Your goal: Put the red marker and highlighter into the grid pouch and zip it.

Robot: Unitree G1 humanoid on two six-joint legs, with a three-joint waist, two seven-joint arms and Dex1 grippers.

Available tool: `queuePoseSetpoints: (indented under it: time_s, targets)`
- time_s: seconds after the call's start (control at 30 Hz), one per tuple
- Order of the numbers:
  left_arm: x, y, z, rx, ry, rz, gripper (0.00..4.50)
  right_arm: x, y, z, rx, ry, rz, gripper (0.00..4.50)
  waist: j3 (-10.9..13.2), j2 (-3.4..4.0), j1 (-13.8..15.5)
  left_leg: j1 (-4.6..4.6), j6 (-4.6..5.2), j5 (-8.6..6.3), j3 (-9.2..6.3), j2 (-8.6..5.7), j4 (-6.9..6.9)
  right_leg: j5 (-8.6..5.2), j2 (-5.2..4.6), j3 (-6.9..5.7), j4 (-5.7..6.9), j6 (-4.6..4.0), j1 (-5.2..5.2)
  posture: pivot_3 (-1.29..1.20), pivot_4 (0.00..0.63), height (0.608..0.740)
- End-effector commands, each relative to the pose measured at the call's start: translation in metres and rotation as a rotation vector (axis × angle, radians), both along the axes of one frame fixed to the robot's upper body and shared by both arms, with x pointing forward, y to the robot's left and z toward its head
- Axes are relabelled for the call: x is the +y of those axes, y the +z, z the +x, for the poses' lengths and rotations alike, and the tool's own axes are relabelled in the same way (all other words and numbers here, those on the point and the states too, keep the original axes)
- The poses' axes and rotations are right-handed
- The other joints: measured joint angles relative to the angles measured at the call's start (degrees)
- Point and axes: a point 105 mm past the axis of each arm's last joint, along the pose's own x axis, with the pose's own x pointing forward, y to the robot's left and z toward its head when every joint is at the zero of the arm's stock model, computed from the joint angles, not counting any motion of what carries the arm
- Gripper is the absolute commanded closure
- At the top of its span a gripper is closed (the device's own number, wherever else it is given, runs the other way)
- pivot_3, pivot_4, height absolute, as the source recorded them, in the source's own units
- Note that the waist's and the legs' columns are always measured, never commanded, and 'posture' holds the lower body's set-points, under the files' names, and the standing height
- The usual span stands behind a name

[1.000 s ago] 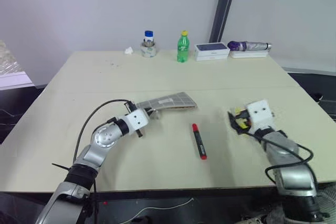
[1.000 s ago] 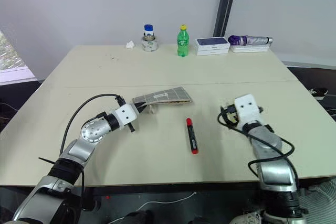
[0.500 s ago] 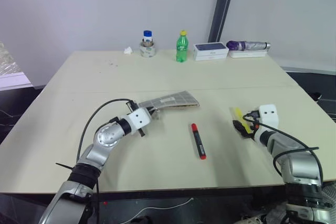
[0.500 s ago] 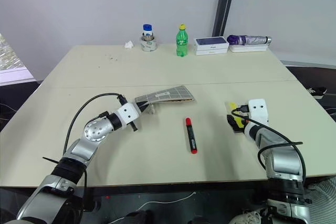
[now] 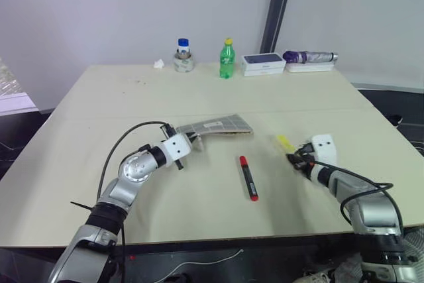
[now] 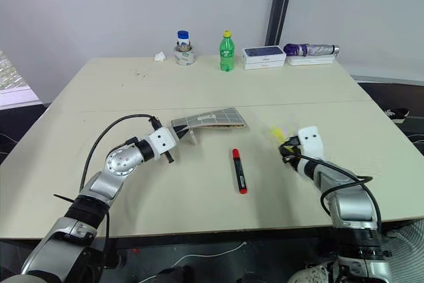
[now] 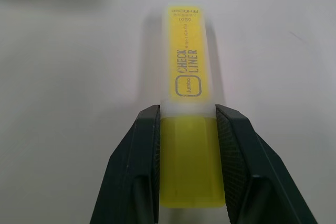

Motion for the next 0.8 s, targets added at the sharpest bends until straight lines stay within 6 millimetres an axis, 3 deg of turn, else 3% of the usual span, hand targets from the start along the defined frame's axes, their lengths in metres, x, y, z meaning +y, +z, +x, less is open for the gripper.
queuePoseSetpoints:
  time_s: [0.03, 0.2, 0.33, 0.53, 0.8]
  targets:
    - [-0.004, 0.010, 0.000, -0.041, -0.019, 0.009, 4.50, 0.029, 0.035, -0.007, -0.125, 0.174, -0.007, 3.61, 0.00, 0.00, 0.08, 0.00, 0.00, 0.00, -0.01, 0.00, 0.01, 0.00, 0.00, 0.00, 0.00, 0.00, 0.00, 0.00, 0.150, 0.740]
    - [-0.005, 0.007, 0.001, -0.027, -0.017, 0.013, 4.50, 0.052, 0.048, -0.020, -0.171, 0.326, 0.011, 3.61, 0.01, -0.02, 0.29, 0.00, 0.02, -0.01, -0.05, -0.01, 0.04, 0.00, -0.01, 0.00, -0.01, 0.00, 0.04, 0.00, 0.150, 0.740]
    - [-0.006, 0.002, 0.001, -0.015, -0.016, 0.019, 4.50, 0.063, 0.036, -0.029, -0.137, 0.413, -0.044, 3.61, 0.01, -0.02, 0.21, 0.00, 0.02, -0.01, -0.05, -0.01, 0.04, 0.00, -0.01, 0.00, -0.01, 0.00, 0.04, 0.00, 0.150, 0.740]
    - [-0.009, 0.004, -0.001, -0.019, -0.029, 0.013, 4.50, 0.070, 0.022, -0.023, -0.110, 0.385, -0.062, 3.61, 0.01, -0.03, 0.14, 0.00, 0.01, -0.01, -0.05, 0.00, 0.04, 0.00, -0.01, 0.00, 0.01, 0.00, 0.02, 0.00, 0.150, 0.740]
    - [-0.013, 0.004, -0.005, -0.020, -0.052, 0.017, 4.50, 0.068, 0.018, -0.015, -0.101, 0.349, -0.068, 3.61, 0.01, -0.02, 0.24, 0.00, 0.01, -0.01, -0.05, -0.01, 0.08, 0.00, -0.01, 0.00, 0.00, 0.00, 0.03, 0.00, 0.150, 0.740]
